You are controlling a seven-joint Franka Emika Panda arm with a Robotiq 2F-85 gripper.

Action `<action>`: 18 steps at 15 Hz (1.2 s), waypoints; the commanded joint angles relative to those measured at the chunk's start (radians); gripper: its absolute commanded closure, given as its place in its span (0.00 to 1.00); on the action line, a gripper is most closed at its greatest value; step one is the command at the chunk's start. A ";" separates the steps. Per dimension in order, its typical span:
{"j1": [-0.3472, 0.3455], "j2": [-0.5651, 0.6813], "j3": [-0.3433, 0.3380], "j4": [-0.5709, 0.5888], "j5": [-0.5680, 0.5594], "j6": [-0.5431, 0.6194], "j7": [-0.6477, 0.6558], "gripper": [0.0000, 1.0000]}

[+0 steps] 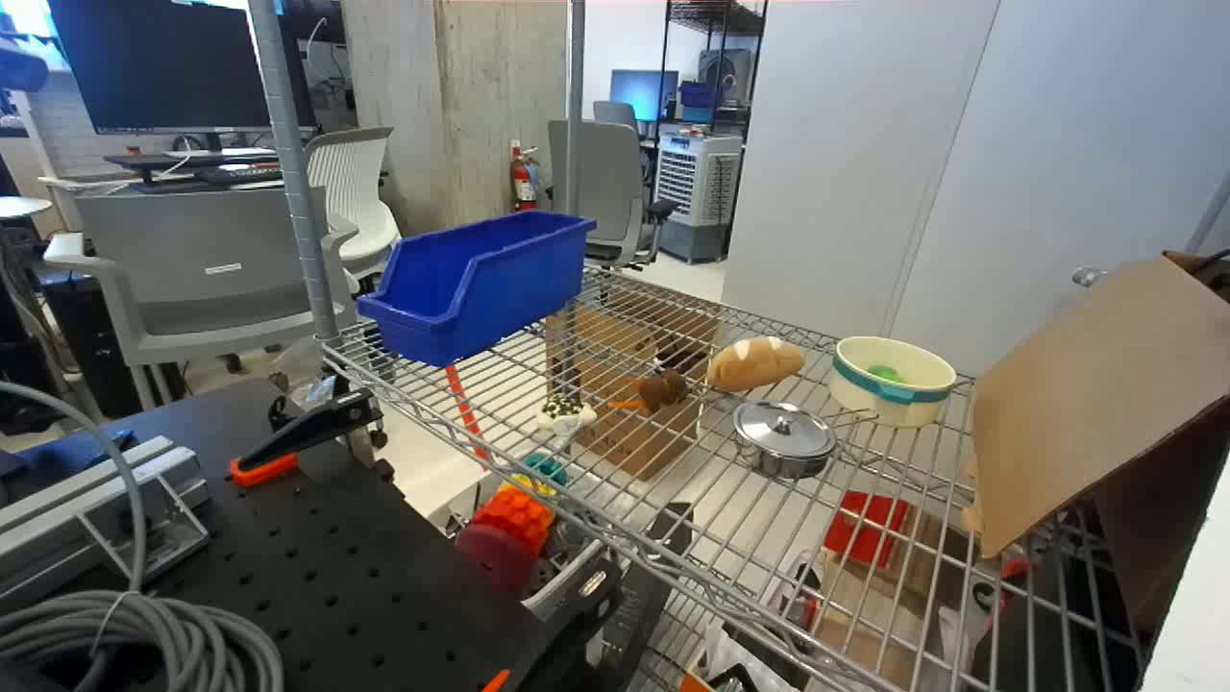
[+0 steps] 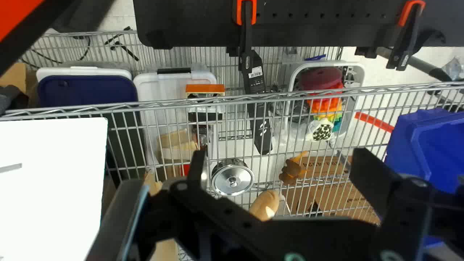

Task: Take the lid off of the pot

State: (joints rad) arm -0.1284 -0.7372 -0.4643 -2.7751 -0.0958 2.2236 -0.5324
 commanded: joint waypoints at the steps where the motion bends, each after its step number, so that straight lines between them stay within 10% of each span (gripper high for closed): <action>1: -0.016 0.005 0.017 0.001 0.016 -0.002 -0.011 0.00; 9: 0.027 0.087 0.047 0.043 0.047 0.068 0.040 0.00; 18: 0.184 0.581 0.128 0.332 0.074 0.209 0.201 0.00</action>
State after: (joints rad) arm 0.0167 -0.3523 -0.3445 -2.5821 -0.0202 2.4245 -0.3838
